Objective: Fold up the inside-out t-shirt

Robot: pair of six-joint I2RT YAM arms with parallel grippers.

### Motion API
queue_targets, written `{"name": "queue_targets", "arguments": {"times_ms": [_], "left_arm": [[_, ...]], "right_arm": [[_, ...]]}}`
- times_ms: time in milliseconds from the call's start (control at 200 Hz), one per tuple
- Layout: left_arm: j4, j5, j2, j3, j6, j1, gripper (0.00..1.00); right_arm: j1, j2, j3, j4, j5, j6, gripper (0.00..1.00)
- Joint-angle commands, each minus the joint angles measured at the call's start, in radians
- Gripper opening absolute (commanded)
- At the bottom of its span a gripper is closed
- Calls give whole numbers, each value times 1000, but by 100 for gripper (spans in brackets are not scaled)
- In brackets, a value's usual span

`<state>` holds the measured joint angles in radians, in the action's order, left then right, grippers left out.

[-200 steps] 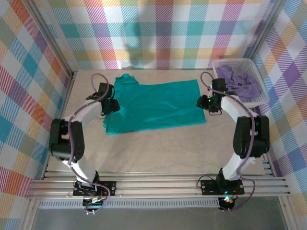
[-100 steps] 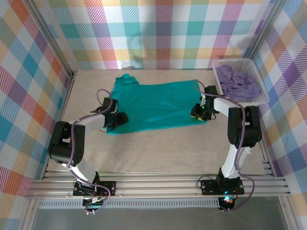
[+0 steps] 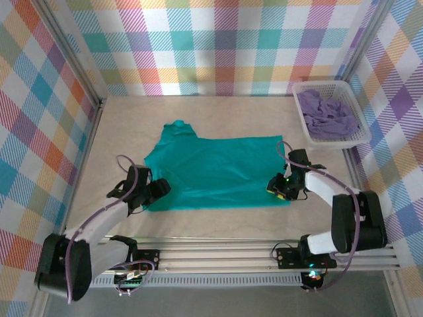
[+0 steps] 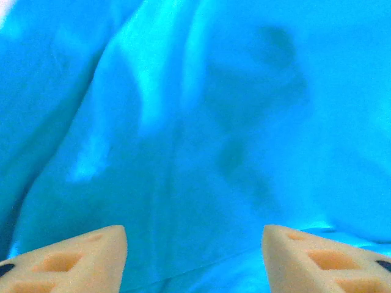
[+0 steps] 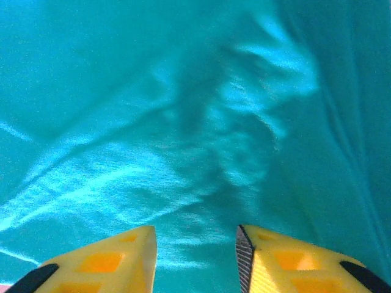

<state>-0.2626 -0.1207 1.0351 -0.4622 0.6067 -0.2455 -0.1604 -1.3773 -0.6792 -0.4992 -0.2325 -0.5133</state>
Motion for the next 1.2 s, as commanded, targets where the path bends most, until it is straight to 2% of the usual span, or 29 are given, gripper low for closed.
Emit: {"name": "queue_targets", "arguments": {"times_ms": [0,135,255,415,550,730,1075,1195], "left_arm": [[41,94,19,-145,-36,14,65],[139,64,323,-377,-93,113,67],[143,19,594,-615,-110,173,67],[40,-2,902,-939,-141,202,65],[-41,-27,1083,-1130,-161,206,63],[-90,-78,1232,-1279,-157,205,58],[-136,-115,1361,-1425,-175,206,47],[-148,-140,1396,-1463,-165,203,40]], "right_arm": [[-44,25,-137,85,78,39,46],[-33,-88,-307,182,175,96,51],[-11,-193,-424,219,168,105,52],[-10,-261,-455,258,129,96,53],[-10,-276,-450,260,108,101,53],[-9,-273,-444,250,103,121,53],[-8,-287,-416,250,70,119,53],[-8,-291,-407,252,64,119,53]]}}
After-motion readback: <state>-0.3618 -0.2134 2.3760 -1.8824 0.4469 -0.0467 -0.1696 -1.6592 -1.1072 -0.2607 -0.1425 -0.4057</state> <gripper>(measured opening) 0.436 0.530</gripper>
